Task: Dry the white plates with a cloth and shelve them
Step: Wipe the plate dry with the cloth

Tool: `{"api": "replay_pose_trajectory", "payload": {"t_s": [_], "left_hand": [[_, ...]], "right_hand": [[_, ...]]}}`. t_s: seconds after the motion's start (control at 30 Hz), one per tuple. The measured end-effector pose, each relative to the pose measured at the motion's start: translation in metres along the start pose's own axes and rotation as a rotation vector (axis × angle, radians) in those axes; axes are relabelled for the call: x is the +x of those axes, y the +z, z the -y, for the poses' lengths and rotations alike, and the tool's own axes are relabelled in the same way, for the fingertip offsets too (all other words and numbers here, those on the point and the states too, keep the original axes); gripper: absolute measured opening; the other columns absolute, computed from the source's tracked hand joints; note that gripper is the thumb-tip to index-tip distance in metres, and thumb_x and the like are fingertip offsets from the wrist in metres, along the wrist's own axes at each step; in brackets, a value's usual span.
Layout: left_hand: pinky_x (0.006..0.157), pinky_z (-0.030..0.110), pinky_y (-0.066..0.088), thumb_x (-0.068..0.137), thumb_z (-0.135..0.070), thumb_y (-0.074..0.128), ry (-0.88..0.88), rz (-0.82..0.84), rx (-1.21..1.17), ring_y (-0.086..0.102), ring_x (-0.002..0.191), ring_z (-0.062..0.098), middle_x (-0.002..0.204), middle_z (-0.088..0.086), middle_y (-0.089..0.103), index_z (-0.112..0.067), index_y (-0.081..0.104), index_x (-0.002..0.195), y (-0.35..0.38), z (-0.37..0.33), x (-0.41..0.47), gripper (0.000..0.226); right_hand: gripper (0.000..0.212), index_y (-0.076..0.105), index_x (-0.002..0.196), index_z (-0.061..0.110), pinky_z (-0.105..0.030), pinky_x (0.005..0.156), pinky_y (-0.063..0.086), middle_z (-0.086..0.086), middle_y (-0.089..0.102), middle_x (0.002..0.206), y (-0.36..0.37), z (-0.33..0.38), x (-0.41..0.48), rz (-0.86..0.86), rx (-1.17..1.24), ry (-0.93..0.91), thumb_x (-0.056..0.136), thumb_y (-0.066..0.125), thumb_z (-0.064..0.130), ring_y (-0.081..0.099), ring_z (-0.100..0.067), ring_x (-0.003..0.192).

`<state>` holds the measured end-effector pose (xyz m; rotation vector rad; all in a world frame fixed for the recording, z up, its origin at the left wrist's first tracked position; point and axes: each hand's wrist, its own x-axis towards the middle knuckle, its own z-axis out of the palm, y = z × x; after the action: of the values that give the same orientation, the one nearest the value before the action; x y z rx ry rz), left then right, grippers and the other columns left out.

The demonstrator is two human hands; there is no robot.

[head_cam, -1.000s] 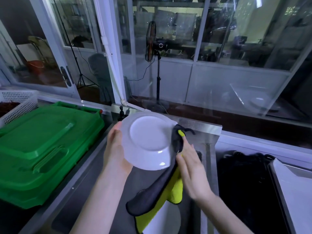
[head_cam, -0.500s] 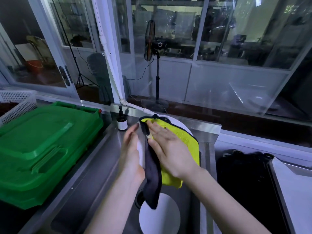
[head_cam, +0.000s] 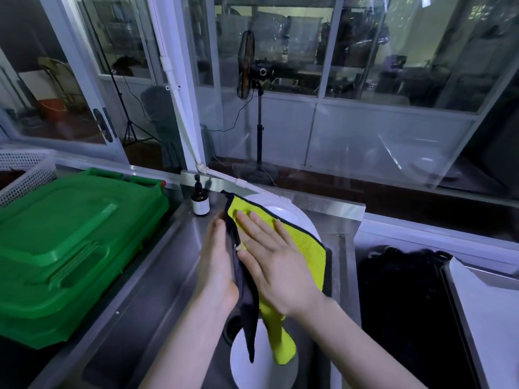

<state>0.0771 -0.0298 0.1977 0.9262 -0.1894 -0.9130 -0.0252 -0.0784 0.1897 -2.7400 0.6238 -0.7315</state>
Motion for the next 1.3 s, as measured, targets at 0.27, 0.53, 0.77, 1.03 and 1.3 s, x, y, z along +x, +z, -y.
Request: {"api": "replay_pose_trajectory", "payload": {"t_s": [0.27,0.53,0.77,1.03,1.3], "left_hand": [[0.086,0.01,0.047,0.11,-0.028,0.038,0.177,0.028,0.214,0.06,0.113,-0.012,0.119,-0.026,0.07,-0.035,0.066,0.122,-0.008,-0.003,0.003,0.031],[0.073,0.005,0.049,0.109,-0.023,0.043,0.191,-0.035,0.274,0.067,0.099,-0.011,0.107,-0.023,0.075,-0.031,0.068,0.114,-0.009,0.0,0.0,0.027],[0.099,0.023,0.043,0.109,-0.022,0.037,0.212,-0.089,0.32,0.052,0.12,-0.008,0.115,-0.034,0.064,-0.043,0.068,0.111,-0.012,-0.011,0.0,0.037],[0.081,0.03,0.056,0.109,-0.019,0.036,0.219,-0.094,0.18,0.068,0.109,0.008,0.114,-0.016,0.072,-0.04,0.063,0.113,-0.014,-0.024,0.001,0.034],[0.102,0.048,0.051,0.106,-0.014,0.04,0.123,-0.187,0.15,0.063,0.12,0.029,0.131,0.006,0.066,-0.023,0.057,0.136,-0.001,-0.022,0.014,0.036]], "right_hand": [[0.046,0.043,0.147,0.024,-0.046,0.122,0.013,0.016,0.022,0.16,0.0,0.004,0.01,-0.043,0.035,0.083,0.106,0.029,0.038,0.007,-0.006,0.15],[0.047,0.048,0.143,0.024,-0.044,0.123,0.006,0.018,0.02,0.159,-0.003,0.0,0.005,0.009,-0.01,0.061,0.105,0.026,0.04,0.007,-0.004,0.15],[0.042,0.047,0.144,0.02,-0.039,0.122,0.013,0.011,0.028,0.158,-0.005,-0.036,0.021,-0.119,0.111,0.353,0.106,0.035,0.033,0.013,-0.009,0.15],[0.039,0.045,0.143,0.029,-0.025,0.121,0.013,0.011,0.026,0.16,0.007,-0.009,-0.059,-0.275,0.388,0.236,0.105,0.037,0.024,0.014,-0.009,0.15],[0.024,0.051,0.083,0.032,-0.022,0.072,0.04,0.024,0.055,0.075,-0.013,-0.005,-0.066,-0.445,0.483,0.457,0.104,0.039,0.029,0.049,0.001,0.071]]}}
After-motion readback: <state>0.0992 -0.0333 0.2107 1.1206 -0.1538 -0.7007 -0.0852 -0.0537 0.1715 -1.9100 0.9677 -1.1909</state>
